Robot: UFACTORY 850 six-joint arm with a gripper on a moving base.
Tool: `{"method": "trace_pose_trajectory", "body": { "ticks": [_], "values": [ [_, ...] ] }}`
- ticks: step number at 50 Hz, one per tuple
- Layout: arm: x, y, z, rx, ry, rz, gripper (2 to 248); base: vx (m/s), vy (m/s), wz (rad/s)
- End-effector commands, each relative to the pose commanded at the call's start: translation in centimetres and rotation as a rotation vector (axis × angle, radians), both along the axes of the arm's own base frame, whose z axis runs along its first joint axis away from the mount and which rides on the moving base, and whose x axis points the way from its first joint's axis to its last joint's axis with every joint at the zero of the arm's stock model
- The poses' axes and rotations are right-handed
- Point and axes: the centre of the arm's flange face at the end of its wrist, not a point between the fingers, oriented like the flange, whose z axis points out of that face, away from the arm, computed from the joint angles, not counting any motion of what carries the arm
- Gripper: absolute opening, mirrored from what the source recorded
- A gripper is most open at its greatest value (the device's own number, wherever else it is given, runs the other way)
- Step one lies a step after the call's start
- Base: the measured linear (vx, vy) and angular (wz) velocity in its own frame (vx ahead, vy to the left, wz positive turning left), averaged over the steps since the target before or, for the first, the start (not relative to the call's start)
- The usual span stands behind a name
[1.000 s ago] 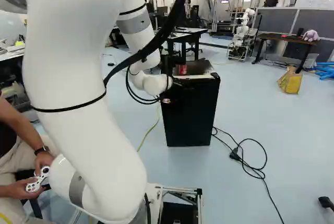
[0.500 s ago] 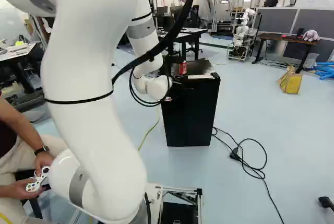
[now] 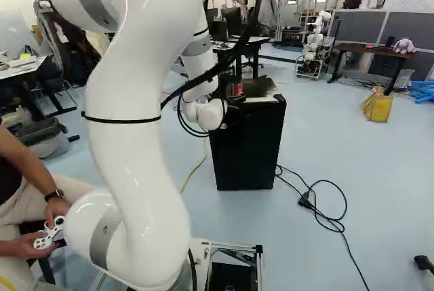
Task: Grab a drink from the fridge
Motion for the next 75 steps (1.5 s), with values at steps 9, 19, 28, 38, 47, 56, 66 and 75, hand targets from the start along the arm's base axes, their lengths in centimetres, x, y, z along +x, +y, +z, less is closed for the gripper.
{"method": "trace_pose_trajectory", "body": {
  "ticks": [9,19,28,38,47,56,66,75],
  "values": [
    [1.9,-0.5,-0.3,-0.004,-0.047,-0.001,247,0.0,0.0,0.0],
    [3.9,-1.2,-0.4,-0.009,-0.094,-0.005,247,0.0,0.0,0.0],
    [5.4,-1.9,-0.6,-0.013,-0.12,-0.012,247,0.0,0.0,0.0],
    [6.6,-2.9,-0.9,-0.014,-0.121,-0.027,247,0.0,0.0,0.0],
    [7.5,-3.8,-1.3,-0.01,-0.104,-0.05,247,0.0,0.0,0.0],
    [8.1,-4.4,-1.7,-0.007,-0.091,-0.065,247,0.0,0.0,0.0],
    [8.3,-4.5,-1.7,-0.007,-0.09,-0.067,247,0.0,0.0,0.0],
    [8.3,-4.5,-1.7,-0.065,-0.083,-0.062,247,0.0,0.0,0.0]
  ]
}}
